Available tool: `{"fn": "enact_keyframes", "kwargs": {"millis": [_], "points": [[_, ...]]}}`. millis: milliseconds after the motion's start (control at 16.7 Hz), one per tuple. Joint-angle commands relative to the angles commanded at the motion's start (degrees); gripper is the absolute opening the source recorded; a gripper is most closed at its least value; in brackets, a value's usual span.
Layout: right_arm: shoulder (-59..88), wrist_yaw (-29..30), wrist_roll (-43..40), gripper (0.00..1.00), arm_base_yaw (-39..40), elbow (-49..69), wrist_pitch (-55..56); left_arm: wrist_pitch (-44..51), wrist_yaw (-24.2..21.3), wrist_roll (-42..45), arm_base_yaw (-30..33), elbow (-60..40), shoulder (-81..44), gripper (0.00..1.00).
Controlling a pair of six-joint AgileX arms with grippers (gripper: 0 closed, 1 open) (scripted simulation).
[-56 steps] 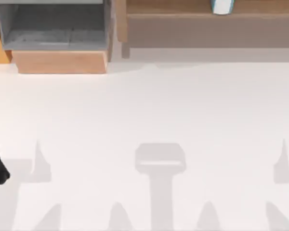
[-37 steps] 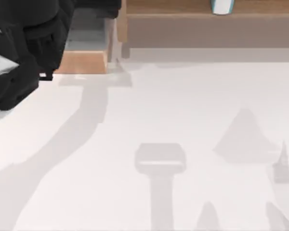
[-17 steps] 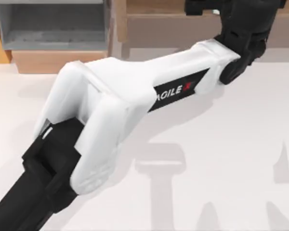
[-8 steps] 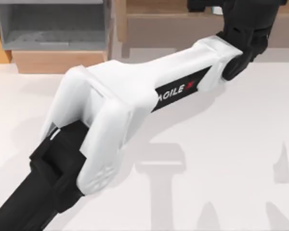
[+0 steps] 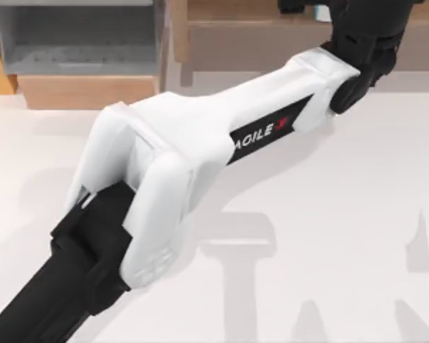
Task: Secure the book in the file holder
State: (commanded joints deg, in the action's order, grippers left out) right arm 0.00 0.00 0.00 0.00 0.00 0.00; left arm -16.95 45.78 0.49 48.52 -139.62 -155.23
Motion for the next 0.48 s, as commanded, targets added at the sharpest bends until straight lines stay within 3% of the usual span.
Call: {"fn": "enact_keyframes", "kwargs": {"millis": [480], "points": [[0.00,0.00,0.00,1.00,0.00,0.00,0.00,0.00,0.00,0.00,0.00,0.00,0.00,0.32]]}}
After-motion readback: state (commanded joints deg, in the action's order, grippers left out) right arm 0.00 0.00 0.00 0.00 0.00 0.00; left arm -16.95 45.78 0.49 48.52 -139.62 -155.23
